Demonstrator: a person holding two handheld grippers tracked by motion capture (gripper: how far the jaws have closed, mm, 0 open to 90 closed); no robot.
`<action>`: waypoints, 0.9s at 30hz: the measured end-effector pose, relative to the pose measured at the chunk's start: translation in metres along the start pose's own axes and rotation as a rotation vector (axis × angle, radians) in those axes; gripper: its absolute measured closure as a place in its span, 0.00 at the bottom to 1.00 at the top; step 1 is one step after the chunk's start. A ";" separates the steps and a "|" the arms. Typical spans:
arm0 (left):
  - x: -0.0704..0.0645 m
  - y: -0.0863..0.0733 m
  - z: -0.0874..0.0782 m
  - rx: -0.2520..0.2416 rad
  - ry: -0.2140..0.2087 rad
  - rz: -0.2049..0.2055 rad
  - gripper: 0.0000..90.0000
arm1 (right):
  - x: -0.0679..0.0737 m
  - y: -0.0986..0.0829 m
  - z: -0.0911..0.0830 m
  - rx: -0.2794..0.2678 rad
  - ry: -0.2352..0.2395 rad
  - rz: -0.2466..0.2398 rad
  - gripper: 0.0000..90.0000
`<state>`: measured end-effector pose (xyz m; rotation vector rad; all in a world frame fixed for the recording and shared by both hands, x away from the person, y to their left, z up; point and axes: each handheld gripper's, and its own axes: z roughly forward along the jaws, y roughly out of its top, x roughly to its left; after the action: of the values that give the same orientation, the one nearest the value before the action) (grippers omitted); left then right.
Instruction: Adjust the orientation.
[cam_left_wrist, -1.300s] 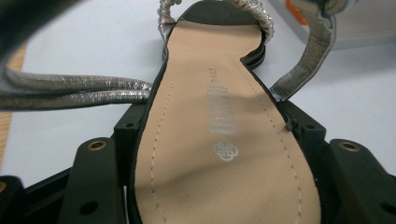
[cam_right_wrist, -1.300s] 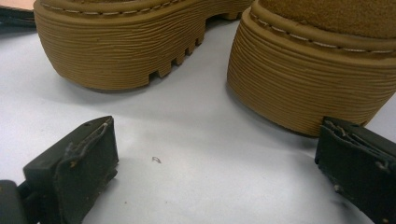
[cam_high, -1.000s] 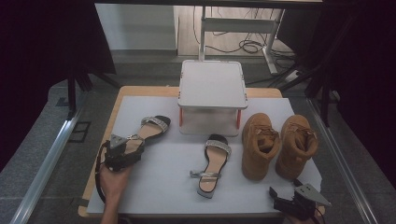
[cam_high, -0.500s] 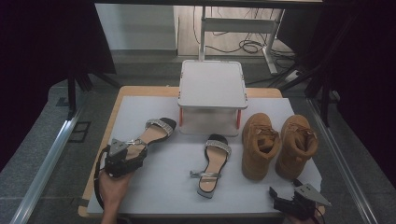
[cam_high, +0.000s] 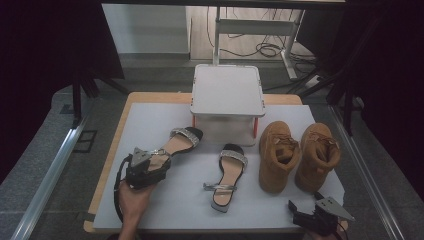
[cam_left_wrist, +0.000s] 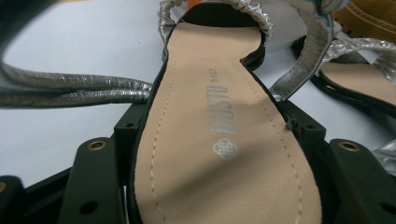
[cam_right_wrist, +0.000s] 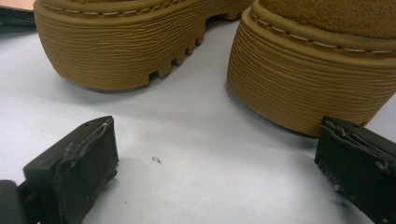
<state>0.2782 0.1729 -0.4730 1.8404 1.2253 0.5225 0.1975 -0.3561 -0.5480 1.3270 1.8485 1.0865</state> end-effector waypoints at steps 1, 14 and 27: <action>-0.001 0.001 0.001 0.000 -0.003 0.004 0.44 | 0.000 0.000 0.000 0.000 0.000 0.000 0.00; -0.022 0.014 0.019 -0.014 -0.041 0.011 0.44 | 0.000 0.000 0.000 -0.001 0.000 0.000 0.00; -0.037 0.028 0.052 -0.003 -0.048 0.018 0.44 | 0.000 0.000 0.000 -0.002 0.001 0.001 0.00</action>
<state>0.3149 0.1135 -0.4756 1.8531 1.1762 0.4866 0.1974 -0.3562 -0.5481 1.3264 1.8477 1.0887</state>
